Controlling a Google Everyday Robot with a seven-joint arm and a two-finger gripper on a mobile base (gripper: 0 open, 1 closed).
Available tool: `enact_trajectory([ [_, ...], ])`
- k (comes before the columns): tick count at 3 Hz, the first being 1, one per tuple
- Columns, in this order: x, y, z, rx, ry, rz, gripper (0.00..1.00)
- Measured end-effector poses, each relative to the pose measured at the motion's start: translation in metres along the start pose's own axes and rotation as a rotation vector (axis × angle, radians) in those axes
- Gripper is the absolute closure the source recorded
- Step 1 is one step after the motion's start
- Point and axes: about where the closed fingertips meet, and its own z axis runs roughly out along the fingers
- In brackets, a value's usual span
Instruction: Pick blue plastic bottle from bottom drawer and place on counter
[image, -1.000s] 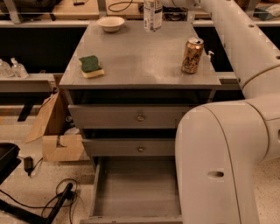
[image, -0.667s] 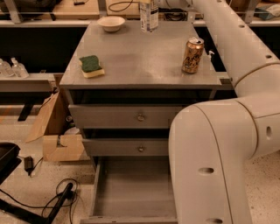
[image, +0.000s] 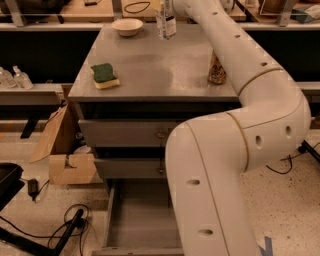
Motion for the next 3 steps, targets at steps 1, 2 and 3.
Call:
enact_trajectory([
  [1,0.020,-0.031,0.014,0.114,0.003,0.075,1.00],
  [2,0.041,-0.052,0.019,0.179,0.001,0.205,1.00],
  [3,0.060,-0.053,0.030,0.198,0.001,0.299,1.00],
])
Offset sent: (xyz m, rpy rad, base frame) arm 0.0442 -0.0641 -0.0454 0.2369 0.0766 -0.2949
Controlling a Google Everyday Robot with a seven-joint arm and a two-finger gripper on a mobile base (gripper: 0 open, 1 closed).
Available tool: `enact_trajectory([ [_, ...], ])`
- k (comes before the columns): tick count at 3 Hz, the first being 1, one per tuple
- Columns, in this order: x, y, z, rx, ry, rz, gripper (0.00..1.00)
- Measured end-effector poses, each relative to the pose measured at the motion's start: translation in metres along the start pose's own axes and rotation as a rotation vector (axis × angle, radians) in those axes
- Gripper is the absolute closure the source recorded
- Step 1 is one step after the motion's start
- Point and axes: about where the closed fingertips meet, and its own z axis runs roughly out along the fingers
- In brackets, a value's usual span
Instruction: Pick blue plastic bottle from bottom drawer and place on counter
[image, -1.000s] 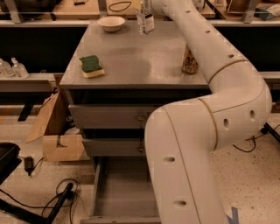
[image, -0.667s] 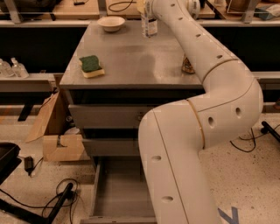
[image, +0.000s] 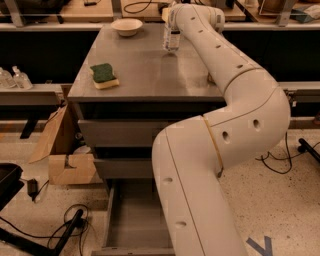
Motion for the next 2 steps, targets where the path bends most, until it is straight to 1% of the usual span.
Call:
enact_trajectory([
  [2,0.0182,0.0084,0.0078,-0.015,0.020,-0.030,1.00],
])
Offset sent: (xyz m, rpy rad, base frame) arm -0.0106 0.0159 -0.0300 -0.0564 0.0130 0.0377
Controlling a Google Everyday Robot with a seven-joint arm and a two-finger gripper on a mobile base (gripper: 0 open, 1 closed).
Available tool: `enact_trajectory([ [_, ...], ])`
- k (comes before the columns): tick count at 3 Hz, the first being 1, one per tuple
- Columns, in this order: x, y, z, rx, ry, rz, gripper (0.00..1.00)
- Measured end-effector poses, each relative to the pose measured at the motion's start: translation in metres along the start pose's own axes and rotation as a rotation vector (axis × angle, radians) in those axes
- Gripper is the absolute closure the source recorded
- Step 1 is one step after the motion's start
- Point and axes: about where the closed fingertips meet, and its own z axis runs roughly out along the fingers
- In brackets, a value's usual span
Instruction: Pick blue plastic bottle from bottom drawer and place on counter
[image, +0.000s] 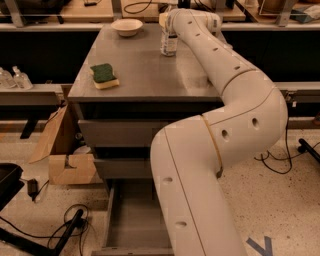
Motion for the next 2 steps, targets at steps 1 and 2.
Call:
enact_trajectory([
  [1,0.0076,0.0008,0.0008,-0.001,0.011,-0.006,1.00],
  [2,0.0043,0.0013,0.0001,-0.001,0.011,-0.006,0.82],
])
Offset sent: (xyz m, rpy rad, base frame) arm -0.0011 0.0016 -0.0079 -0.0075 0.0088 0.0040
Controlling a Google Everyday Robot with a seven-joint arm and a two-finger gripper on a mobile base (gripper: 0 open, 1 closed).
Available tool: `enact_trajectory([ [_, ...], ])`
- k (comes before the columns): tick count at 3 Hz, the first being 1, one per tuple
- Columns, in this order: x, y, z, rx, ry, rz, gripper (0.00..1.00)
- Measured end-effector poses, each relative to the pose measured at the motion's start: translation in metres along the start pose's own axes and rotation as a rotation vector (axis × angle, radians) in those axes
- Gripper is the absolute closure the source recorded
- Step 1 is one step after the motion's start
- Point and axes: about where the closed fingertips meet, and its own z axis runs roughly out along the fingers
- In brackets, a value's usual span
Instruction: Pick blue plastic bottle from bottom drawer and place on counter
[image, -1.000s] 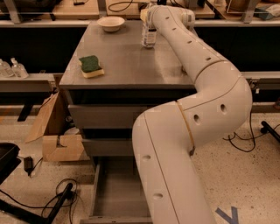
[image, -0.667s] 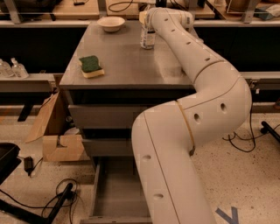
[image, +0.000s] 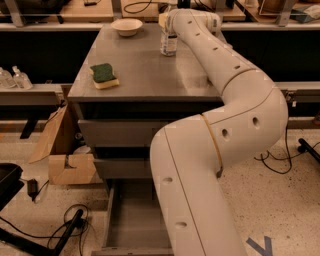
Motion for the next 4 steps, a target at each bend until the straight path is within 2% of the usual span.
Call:
enact_trajectory([
  [2,0.0007,0.0010,0.0008,-0.001,0.002,0.000,0.35],
  [3,0.0008,0.0016,0.0011,-0.001,0.003,0.000,0.05],
  [4,0.0018,0.0023,0.0017,-0.002,0.004,0.000,0.00],
])
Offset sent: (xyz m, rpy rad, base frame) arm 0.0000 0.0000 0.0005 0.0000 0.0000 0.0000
